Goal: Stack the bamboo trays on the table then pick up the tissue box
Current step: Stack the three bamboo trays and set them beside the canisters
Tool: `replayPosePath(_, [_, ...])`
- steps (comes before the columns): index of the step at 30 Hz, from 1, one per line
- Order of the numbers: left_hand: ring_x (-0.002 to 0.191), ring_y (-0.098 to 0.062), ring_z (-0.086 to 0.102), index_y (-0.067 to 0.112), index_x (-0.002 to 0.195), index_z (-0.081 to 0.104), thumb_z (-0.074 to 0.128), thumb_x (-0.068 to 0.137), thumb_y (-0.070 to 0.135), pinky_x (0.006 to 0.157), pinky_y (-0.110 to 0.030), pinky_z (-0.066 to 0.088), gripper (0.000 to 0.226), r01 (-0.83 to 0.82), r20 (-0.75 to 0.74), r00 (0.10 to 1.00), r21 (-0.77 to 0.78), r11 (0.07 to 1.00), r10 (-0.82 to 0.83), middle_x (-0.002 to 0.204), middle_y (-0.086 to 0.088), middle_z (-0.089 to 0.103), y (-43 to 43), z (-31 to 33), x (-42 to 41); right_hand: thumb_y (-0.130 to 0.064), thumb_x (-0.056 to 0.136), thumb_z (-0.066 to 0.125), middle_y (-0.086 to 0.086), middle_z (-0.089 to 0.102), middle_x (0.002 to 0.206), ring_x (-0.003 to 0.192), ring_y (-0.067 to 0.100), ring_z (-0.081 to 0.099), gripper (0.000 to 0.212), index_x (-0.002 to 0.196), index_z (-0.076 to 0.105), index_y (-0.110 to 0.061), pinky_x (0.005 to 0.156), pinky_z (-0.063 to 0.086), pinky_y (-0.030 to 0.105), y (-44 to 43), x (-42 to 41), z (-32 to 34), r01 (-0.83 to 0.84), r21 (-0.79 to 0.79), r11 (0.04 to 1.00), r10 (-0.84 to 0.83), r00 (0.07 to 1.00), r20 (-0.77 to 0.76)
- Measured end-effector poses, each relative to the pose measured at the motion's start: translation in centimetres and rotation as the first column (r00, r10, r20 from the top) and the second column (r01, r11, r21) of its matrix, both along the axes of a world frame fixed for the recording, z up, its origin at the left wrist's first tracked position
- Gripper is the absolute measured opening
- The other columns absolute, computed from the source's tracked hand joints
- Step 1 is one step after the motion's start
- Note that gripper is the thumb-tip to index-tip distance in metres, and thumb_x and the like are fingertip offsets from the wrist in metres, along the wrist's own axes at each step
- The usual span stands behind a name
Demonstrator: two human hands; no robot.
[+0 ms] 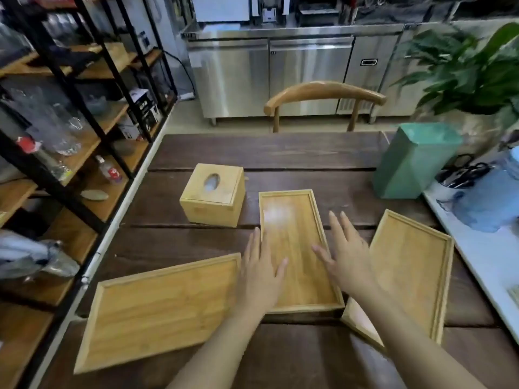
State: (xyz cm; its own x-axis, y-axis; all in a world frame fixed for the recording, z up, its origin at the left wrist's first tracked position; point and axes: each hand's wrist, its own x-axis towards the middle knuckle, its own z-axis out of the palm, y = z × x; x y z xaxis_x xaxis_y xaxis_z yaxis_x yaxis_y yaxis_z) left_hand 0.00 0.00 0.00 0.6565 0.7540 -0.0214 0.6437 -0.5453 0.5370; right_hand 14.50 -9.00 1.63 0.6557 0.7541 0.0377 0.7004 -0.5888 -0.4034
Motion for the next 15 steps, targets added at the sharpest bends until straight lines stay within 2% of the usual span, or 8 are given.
replayPosePath(4, [0.147, -0.023, -0.008, 0.015, 0.149, -0.009, 0.04, 0.094, 0.047, 0.116, -0.033, -0.003, 0.081, -0.169, -0.136, 0.982, -0.285, 0.943, 0.135, 0.159, -0.011, -0.011, -1.6, -1.4, 0.9, -0.044, 0.087, 0.053, 0.017, 0.016, 0.157, 0.144, 0.03, 0.018, 0.082, 0.147, 0.011, -0.008, 0.112, 0.025, 0.044, -0.1, -1.2, -2.2, 0.122, -0.1, 0.987, -0.144, 0.956, -0.254])
replayPosePath(6, [0.146, -0.025, -0.012, 0.014, 0.149, -0.011, 0.044, 0.092, 0.046, 0.115, -0.032, -0.007, 0.085, -0.184, -0.148, 0.979, -0.35, 0.919, 0.139, 0.158, -0.014, -0.016, -2.2, -1.3, 1.3, -0.044, 0.087, 0.053, 0.016, 0.01, 0.158, 0.145, 0.028, 0.015, 0.085, 0.148, 0.005, -0.009, 0.113, 0.022, 0.043, 0.0, -1.8, -2.8, 0.147, -0.16, 0.976, -0.195, 0.917, -0.348])
replayPosePath(8, [0.146, -0.024, -0.012, 0.016, 0.149, -0.007, 0.049, 0.091, 0.045, 0.117, -0.035, -0.005, 0.086, -0.203, -0.11, 0.979, -0.424, 0.883, 0.172, 0.159, -0.011, -0.013, -2.1, -1.0, 1.5, -0.043, 0.083, 0.058, 0.015, 0.013, 0.157, 0.145, 0.028, 0.014, 0.088, 0.147, 0.008, -0.012, 0.115, 0.021, 0.046, 0.6, -2.5, -3.2, 0.161, -0.147, 0.976, -0.211, 0.864, -0.457])
replayPosePath(10, [0.147, -0.02, -0.007, 0.022, 0.15, 0.0, 0.054, 0.09, 0.038, 0.119, -0.039, 0.002, 0.083, -0.209, -0.01, 0.969, -0.564, 0.799, 0.246, 0.161, -0.003, -0.006, -2.0, -0.3, 1.2, -0.042, 0.077, 0.064, 0.01, 0.03, 0.151, 0.14, 0.03, 0.026, 0.087, 0.145, 0.018, -0.013, 0.112, 0.027, 0.049, 0.9, -3.2, -2.7, 0.242, -0.063, 0.968, -0.228, 0.751, -0.62])
replayPosePath(11, [0.147, -0.019, -0.001, 0.025, 0.15, 0.005, 0.056, 0.09, 0.032, 0.118, -0.04, 0.007, 0.079, -0.2, 0.054, 0.95, -0.649, 0.734, 0.306, 0.161, 0.0, 0.0, -1.9, 0.1, 0.9, -0.038, 0.077, 0.065, 0.005, 0.039, 0.142, 0.135, 0.029, 0.033, 0.082, 0.143, 0.023, -0.013, 0.11, 0.03, 0.044, 1.0, -3.3, -2.1, 0.32, -0.013, 0.947, -0.235, 0.668, -0.706])
replayPosePath(13, [0.144, -0.019, 0.014, 0.031, 0.149, 0.011, 0.056, 0.091, 0.021, 0.115, -0.04, 0.016, 0.074, -0.149, 0.158, 0.885, -0.795, 0.589, 0.438, 0.158, 0.004, 0.013, -1.6, 1.1, 0.1, -0.025, 0.082, 0.064, 0.003, 0.042, 0.129, 0.133, 0.029, 0.036, 0.072, 0.141, 0.026, -0.012, 0.104, 0.03, 0.038, 0.8, -2.9, -0.7, 0.447, 0.016, 0.894, -0.221, 0.474, -0.852])
replayPosePath(15, [0.141, -0.022, 0.024, 0.031, 0.149, 0.011, 0.054, 0.092, 0.017, 0.114, -0.044, 0.02, 0.073, -0.119, 0.189, 0.822, -0.866, 0.486, 0.538, 0.157, 0.004, 0.02, -1.2, 1.9, -0.7, -0.022, 0.084, 0.062, 0.003, 0.041, 0.132, 0.134, 0.03, 0.034, 0.069, 0.142, 0.025, -0.012, 0.101, 0.029, 0.038, 0.2, -1.9, 0.2, 0.5, 0.007, 0.866, -0.194, 0.349, -0.917])
